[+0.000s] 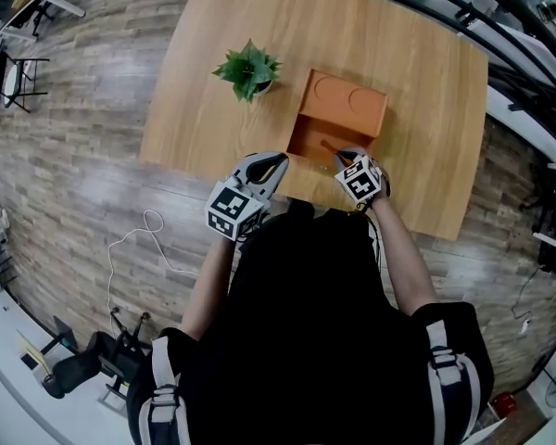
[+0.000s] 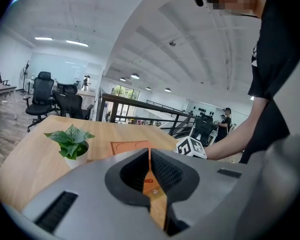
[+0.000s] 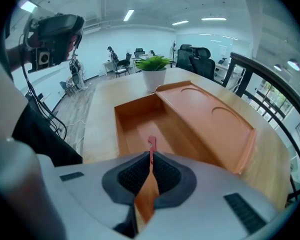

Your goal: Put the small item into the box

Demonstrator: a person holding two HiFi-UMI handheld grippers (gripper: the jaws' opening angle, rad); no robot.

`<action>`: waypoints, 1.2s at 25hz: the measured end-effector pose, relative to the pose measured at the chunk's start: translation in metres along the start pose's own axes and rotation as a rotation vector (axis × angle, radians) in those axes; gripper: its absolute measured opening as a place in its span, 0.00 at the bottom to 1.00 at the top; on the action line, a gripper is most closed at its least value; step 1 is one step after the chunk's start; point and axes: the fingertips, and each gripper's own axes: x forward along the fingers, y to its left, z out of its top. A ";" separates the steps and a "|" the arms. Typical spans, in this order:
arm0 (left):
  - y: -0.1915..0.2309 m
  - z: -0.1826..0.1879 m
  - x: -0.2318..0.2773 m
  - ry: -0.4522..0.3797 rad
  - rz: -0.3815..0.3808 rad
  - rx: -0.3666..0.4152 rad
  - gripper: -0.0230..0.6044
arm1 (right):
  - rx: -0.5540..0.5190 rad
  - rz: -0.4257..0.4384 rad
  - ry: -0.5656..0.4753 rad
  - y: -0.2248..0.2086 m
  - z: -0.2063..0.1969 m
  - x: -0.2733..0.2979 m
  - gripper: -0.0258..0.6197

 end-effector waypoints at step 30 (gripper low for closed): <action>-0.030 -0.003 0.022 0.023 -0.181 0.079 0.08 | 0.168 -0.117 -0.427 0.009 0.048 -0.133 0.08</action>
